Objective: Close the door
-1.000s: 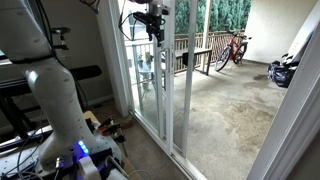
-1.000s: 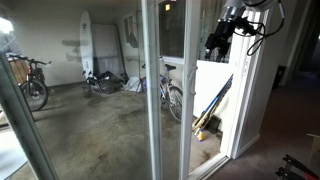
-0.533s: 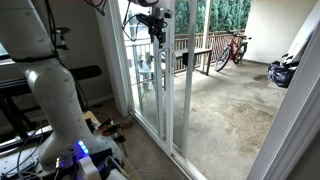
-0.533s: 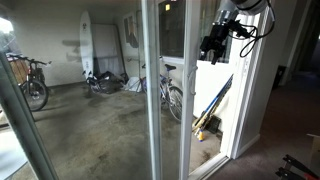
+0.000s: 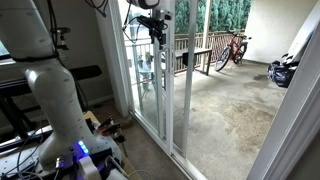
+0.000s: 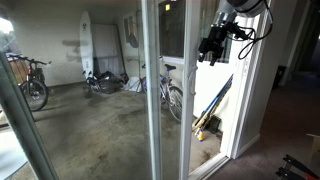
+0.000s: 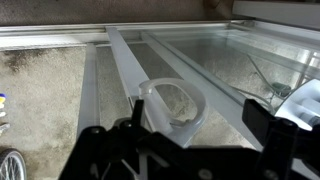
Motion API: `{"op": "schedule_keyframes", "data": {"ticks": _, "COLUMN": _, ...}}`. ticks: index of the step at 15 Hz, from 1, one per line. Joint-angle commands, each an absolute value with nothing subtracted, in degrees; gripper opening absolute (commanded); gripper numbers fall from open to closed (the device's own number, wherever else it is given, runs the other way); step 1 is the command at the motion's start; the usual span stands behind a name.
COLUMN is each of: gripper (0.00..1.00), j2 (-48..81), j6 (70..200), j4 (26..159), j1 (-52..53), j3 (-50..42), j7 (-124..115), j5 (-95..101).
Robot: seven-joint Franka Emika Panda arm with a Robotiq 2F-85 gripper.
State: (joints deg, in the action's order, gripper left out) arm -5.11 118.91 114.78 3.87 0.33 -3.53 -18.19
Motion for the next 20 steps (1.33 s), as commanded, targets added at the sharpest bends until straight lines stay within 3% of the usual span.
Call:
{"op": "schedule_keyframes", "data": {"ticks": 1, "gripper": 1.00, "j2": -2.0, "j6": 122.4, "j4": 113.7, "j1": 3.6, "j3": 1.5, "j7": -5.0, "j5": -18.3}}
{"op": "schedule_keyframes", "data": {"ticks": 13, "gripper": 1.00, "j2": 0.9, "j6": 136.8, "j4": 115.4, "j1": 3.7, "j3": 2.1, "j7": -8.7, "j5": -16.8}}
{"op": "schedule_keyframes", "data": {"ticks": 20, "gripper": 1.00, "j2": 2.7, "j6": 137.0, "j4": 115.3, "j1": 3.4, "j3": 1.9, "j7": -12.3, "j5": -15.8}}
